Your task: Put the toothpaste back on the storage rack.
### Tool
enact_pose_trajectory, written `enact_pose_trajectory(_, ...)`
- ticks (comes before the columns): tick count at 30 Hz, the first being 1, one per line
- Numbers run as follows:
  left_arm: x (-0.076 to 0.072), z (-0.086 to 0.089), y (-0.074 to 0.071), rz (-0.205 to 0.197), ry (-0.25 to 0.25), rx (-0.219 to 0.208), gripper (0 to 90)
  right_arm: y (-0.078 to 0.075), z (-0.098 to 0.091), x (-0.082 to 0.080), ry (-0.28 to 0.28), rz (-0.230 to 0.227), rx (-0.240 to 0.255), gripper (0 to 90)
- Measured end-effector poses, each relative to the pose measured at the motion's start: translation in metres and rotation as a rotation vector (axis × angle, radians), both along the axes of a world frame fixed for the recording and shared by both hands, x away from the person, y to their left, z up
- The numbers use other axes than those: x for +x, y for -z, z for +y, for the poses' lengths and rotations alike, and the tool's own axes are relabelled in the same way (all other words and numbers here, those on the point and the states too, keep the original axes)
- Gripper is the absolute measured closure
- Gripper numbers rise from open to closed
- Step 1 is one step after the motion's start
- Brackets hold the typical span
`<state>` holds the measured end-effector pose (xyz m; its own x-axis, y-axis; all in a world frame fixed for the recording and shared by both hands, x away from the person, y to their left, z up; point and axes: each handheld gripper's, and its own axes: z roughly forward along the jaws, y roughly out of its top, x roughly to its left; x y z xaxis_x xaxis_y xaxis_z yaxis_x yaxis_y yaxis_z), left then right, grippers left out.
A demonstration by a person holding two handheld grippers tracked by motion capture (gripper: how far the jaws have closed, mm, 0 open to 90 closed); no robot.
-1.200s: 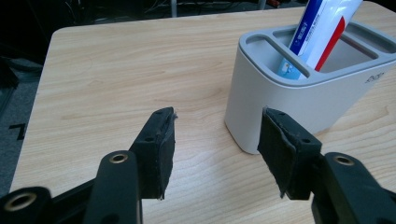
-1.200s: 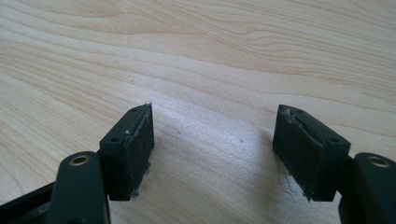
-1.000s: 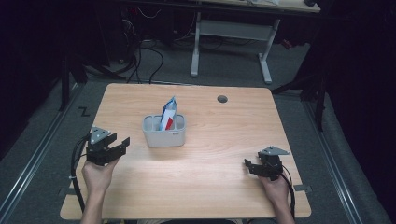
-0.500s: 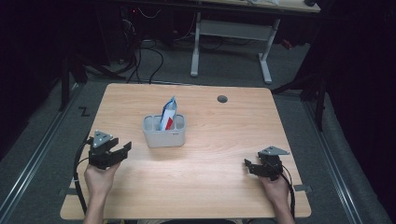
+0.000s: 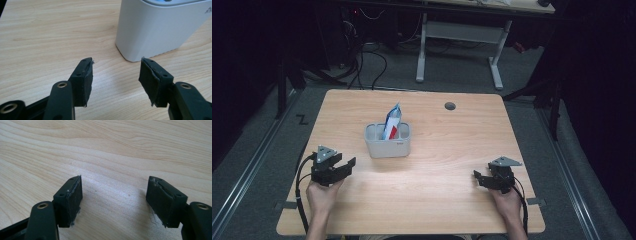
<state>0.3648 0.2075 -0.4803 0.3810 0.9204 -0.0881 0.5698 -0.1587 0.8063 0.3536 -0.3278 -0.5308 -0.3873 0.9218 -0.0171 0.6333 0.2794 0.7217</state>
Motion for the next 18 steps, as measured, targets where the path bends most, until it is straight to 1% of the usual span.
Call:
enact_pose_trajectory(6,-0.001,0.0,0.006,0.008,-0.005,-0.006,44.6,0.0,0.0,0.0,0.0,0.0,0.0,29.3)
enact_pose_trajectory(12,-0.001,-0.002,0.012,0.029,-0.001,-0.007,44.4,0.0,0.0,0.0,0.0,0.0,0.0,29.3)
enact_pose_trajectory(18,-0.002,-0.004,0.019,0.04,-0.001,-0.006,44.3,0.0,0.0,0.0,0.0,0.0,0.0,29.3)
